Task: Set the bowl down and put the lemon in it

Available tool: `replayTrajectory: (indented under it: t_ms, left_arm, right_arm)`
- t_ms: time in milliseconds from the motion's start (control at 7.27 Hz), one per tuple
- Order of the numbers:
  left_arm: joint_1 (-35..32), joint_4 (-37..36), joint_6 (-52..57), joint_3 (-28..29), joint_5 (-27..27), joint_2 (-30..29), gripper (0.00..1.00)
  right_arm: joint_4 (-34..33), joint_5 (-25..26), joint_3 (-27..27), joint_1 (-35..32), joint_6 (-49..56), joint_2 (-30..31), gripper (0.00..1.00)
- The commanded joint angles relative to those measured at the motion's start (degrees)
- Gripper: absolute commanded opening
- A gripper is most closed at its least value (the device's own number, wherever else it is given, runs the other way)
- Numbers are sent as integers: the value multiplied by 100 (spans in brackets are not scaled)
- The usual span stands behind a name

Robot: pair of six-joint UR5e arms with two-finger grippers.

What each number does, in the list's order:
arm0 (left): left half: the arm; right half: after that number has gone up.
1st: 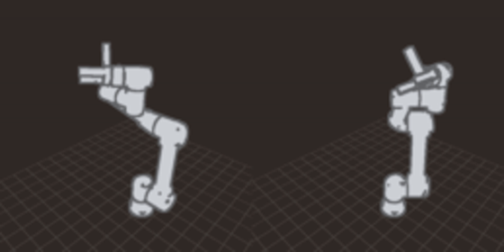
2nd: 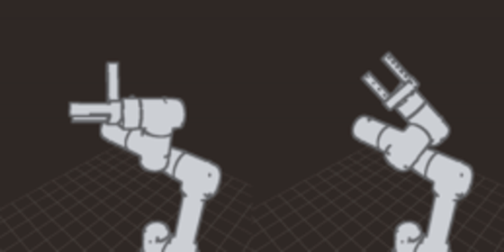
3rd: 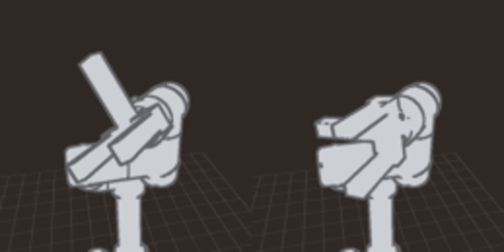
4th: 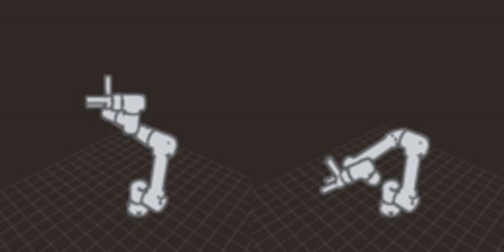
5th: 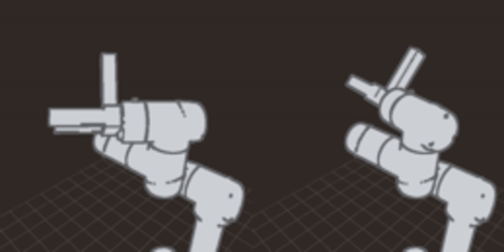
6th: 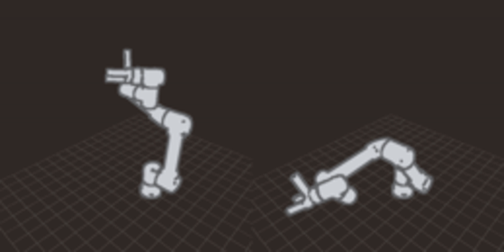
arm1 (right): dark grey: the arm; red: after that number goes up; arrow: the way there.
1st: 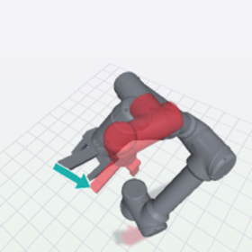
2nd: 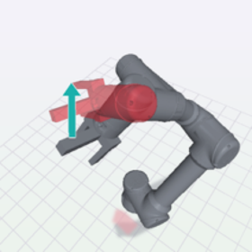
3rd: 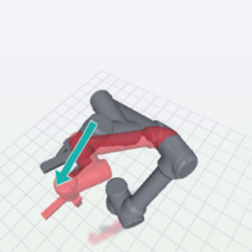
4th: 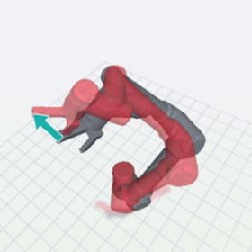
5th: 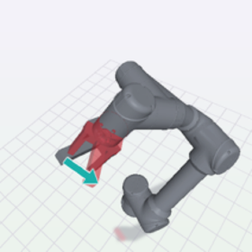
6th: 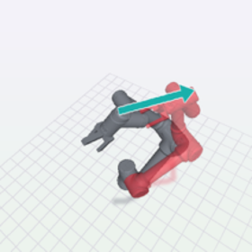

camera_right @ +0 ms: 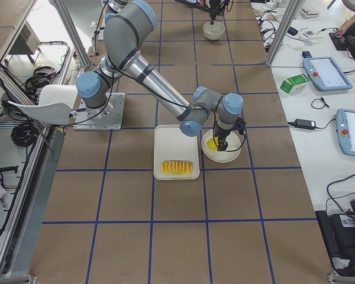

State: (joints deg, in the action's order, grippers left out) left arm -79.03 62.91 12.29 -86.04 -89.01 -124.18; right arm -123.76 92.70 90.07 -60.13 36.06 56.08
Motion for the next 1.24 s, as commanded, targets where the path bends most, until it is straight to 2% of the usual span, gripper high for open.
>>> replayTrajectory:
  t_ms: [0,138,275,412,550,825,1100]
  left_arm:
    - [-16,-77,-51,87,42,-98,0]
    - [-8,-103,-77,105,399,-98,0]
    - [-8,-329,-130,105,481,-98,0]
    - [-16,-340,-139,105,482,-98,0]
    - [-25,-340,-156,105,490,-28,0]
    - [-497,-122,-698,298,446,296,0]
    - [-1269,11,-1708,308,490,455,0]
  right_arm:
    - [79,29,-59,10,-11,61,11]
    - [315,212,-155,10,-12,261,11]
    - [752,205,-287,1,-20,620,11]
    - [1583,213,-471,1,-29,928,12]
    - [2061,231,-568,10,-38,1305,12]
    - [2871,449,-613,10,-82,2148,12]
    - [3470,451,-544,-16,-221,2556,12]
